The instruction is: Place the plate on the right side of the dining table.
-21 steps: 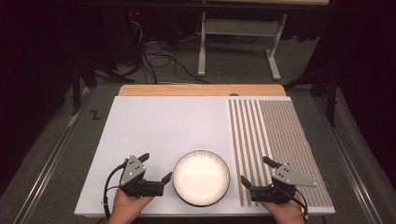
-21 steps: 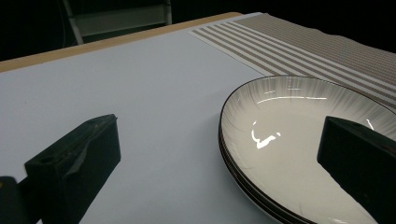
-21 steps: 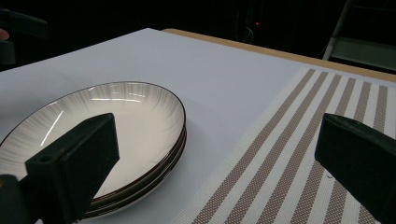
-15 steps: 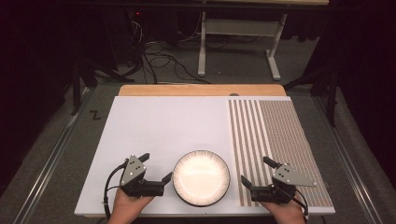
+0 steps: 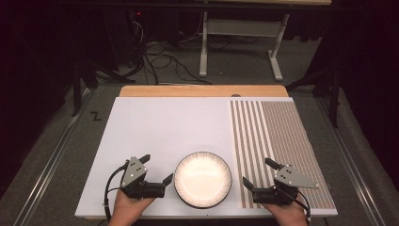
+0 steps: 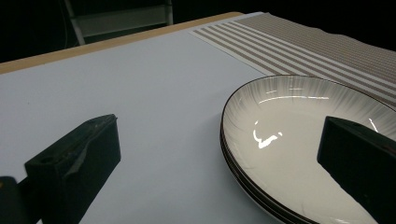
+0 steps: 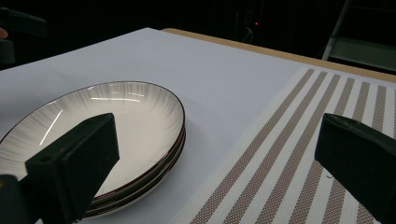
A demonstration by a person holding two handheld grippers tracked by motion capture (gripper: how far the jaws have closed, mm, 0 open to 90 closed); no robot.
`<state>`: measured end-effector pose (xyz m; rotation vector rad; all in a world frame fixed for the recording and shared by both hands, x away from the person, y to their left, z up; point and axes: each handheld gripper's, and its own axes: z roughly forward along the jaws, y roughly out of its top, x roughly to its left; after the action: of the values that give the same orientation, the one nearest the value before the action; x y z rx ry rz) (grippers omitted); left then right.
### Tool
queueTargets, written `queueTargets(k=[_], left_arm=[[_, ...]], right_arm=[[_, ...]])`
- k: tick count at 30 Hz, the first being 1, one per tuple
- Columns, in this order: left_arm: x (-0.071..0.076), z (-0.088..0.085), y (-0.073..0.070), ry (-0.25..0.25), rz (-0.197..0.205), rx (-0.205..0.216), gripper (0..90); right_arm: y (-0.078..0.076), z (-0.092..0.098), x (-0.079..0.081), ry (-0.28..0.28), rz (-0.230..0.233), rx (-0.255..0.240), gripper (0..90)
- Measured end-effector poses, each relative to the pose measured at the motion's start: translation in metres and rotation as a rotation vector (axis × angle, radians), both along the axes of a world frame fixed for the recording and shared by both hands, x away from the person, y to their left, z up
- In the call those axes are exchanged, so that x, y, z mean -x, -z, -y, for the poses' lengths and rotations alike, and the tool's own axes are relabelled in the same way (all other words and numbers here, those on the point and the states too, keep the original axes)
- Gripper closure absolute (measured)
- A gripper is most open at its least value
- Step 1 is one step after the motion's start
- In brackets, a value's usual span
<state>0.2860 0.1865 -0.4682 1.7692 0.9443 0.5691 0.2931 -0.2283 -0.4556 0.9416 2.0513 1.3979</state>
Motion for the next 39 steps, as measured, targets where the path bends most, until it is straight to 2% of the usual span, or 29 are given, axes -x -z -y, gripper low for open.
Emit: queueTargets(k=[6,11,13,14,17,19,22,25,26,28,31,34,37,39], left_arm=[[0.0,0.0,0.0,0.003,-0.002,-0.001,0.3],[0.0,0.0,0.0,0.0,-0.004,0.001,0.3],[0.0,0.0,0.0,-0.002,-0.004,0.002,0.3],[-0.001,0.0,0.001,-0.003,-0.004,0.001,0.3],[-0.001,0.0,0.001,-0.003,-0.006,-0.002,0.3],[-0.001,0.001,0.002,-0.003,-0.009,-0.003,0.3],[-0.001,0.0,0.002,-0.005,-0.008,-0.006,0.3],[-0.001,-0.001,0.002,-0.007,-0.006,-0.004,0.8],[-0.002,-0.003,0.002,-0.009,-0.007,0.002,0.9],[-0.002,-0.005,0.002,-0.012,-0.009,0.005,1.1],[-0.002,-0.006,0.002,-0.013,-0.008,0.008,1.4],[-0.002,-0.006,0.002,-0.016,-0.007,0.009,1.4],[-0.001,-0.006,0.002,-0.016,-0.007,0.009,1.5],[-0.002,-0.004,0.003,-0.012,-0.008,0.003,1.5]], right_arm=[[0.0,-0.002,0.002,0.013,-0.002,0.013,5.6],[-0.001,-0.005,0.002,0.023,0.008,0.031,15.2],[-0.001,-0.006,0.003,0.033,0.001,0.029,15.8],[-0.001,-0.008,0.002,0.039,-0.007,0.027,20.3],[-0.003,-0.011,-0.001,0.032,-0.017,0.021,24.7],[-0.006,-0.016,-0.006,0.033,-0.024,0.022,31.3],[-0.007,-0.021,-0.01,0.029,-0.038,0.014,34.6],[-0.008,-0.027,-0.014,0.018,-0.045,0.02,39.4],[-0.01,-0.033,-0.018,0.002,-0.059,0.041,42.4],[-0.012,-0.037,-0.022,-0.003,-0.055,0.057,44.5],[-0.013,-0.043,-0.026,-0.004,-0.08,0.055,47.3],[-0.012,-0.046,-0.028,-0.013,-0.074,0.056,48.0],[-0.004,-0.046,-0.026,-0.015,-0.086,0.041,49.3],[0.001,-0.045,-0.025,-0.013,-0.099,0.049,49.1]])
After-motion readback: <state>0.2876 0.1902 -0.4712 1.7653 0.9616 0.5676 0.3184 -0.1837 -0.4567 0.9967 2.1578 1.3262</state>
